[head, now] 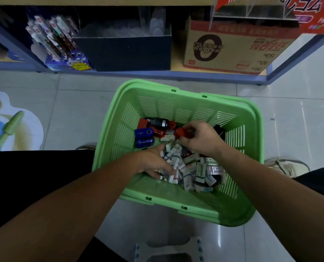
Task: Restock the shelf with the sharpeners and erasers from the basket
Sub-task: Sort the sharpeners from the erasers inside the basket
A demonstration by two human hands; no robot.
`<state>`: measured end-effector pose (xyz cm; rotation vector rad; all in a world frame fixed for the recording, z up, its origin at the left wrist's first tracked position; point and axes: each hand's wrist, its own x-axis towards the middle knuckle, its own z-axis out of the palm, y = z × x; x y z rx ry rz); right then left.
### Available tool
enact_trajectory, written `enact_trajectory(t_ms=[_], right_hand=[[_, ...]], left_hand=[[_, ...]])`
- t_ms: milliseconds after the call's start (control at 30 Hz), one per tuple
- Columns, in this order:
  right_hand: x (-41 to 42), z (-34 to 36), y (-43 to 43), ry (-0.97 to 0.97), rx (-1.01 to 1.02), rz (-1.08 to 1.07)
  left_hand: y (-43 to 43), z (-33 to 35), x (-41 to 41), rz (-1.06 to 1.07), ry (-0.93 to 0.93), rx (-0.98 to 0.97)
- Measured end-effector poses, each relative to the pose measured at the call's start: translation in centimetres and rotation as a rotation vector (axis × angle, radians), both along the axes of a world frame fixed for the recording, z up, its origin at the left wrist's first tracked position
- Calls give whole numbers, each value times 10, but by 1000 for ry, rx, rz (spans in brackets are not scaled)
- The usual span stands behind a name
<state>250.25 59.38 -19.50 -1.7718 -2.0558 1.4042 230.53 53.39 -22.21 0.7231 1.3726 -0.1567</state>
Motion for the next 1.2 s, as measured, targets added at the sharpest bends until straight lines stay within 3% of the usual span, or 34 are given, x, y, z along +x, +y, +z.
enact_trajectory(t_ms=[133,300,467,600,700,800,867,933,1067,1200], right_hand=[[-2,2,11,105,-45,-114],[-13,11,23,97,-33,26],[-32,14,25,106,-41,50],[-54,-4,15,94,-94,-19],[-70,-21,5,93,-105,-104],[-88,-26,5,242,-194,-190],[-95,-25,11,315,-280,-131],[-89,-26,17,217,-222,-2],[-51,-23,18,-194,116,291],[-6,-13,13,-303,373,280]], left_hand=[[-3,14,20,81,-33,102],[-11,28,57,-34,-17,289],[-17,34,39,178,-119,222],[-19,26,-2,-93,275,449],[-16,14,-31,-230,384,347],[-10,0,-47,-166,427,329],[-7,-8,-51,-48,393,357],[-5,-4,-48,-11,380,373],[2,-1,-37,-66,376,409],[17,0,-4,53,168,351]])
